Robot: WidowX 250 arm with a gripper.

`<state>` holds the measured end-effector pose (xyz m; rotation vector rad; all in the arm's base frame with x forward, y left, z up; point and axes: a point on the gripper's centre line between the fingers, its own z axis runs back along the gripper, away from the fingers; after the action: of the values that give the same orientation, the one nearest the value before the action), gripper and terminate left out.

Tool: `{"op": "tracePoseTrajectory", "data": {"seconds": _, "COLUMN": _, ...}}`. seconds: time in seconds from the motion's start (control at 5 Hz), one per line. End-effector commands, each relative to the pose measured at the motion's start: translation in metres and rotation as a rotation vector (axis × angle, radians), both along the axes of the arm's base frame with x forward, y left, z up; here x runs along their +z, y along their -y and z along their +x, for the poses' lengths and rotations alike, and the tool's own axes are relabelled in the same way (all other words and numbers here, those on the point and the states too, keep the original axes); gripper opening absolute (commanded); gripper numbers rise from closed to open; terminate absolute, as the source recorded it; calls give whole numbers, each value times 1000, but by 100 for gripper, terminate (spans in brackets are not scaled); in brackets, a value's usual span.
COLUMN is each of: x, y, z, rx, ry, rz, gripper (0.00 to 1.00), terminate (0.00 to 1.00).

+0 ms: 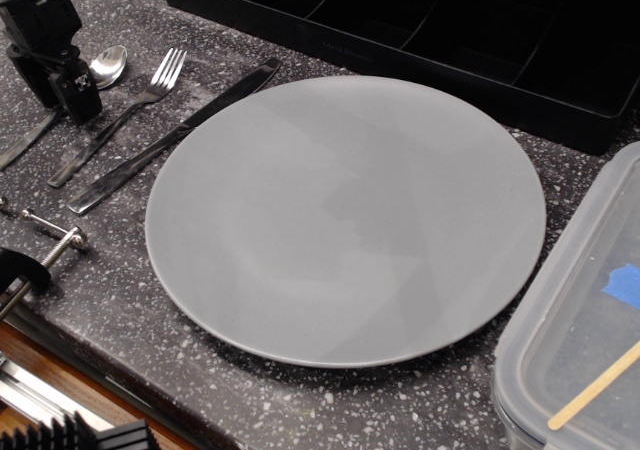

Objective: Put spoon on plate

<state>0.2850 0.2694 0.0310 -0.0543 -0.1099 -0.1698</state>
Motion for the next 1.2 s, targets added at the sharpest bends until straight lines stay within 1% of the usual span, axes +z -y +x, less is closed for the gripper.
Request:
{"op": "tracePoseTrajectory", "data": {"seconds": 0.0, "x": 11, "y": -14, "z": 4, "rx": 5, "ry": 44, "rz": 43, "gripper": 0, "terminate": 0}}
{"op": "tracePoseTrajectory", "data": {"seconds": 0.2, "x": 12, "y": -15, "z": 5, "rx": 7, "ry": 40, "rz": 52, "gripper": 0, "terminate": 0}}
{"op": "tracePoseTrajectory", "data": {"seconds": 0.4, "x": 25, "y": -13, "z": 11, "rx": -6, "ry": 58, "rz": 54, "gripper": 0, "terminate": 0}}
{"op": "tracePoseTrajectory", "data": {"seconds": 0.6, "x": 45, "y": 3, "z": 14, "rx": -49, "ry": 88, "rz": 39, "gripper": 0, "terminate": 0}}
{"op": "tracePoseTrajectory", "data": {"seconds": 0.8, "x": 63, "y": 23, "z": 18, "rx": -99, "ry": 149, "rz": 81, "gripper": 0, "terminate": 0}}
{"op": "tracePoseTrajectory", "data": {"seconds": 1.0, "x": 72, "y": 59, "z": 13, "rx": -132, "ry": 130, "rz": 12, "gripper": 0, "terminate": 0}}
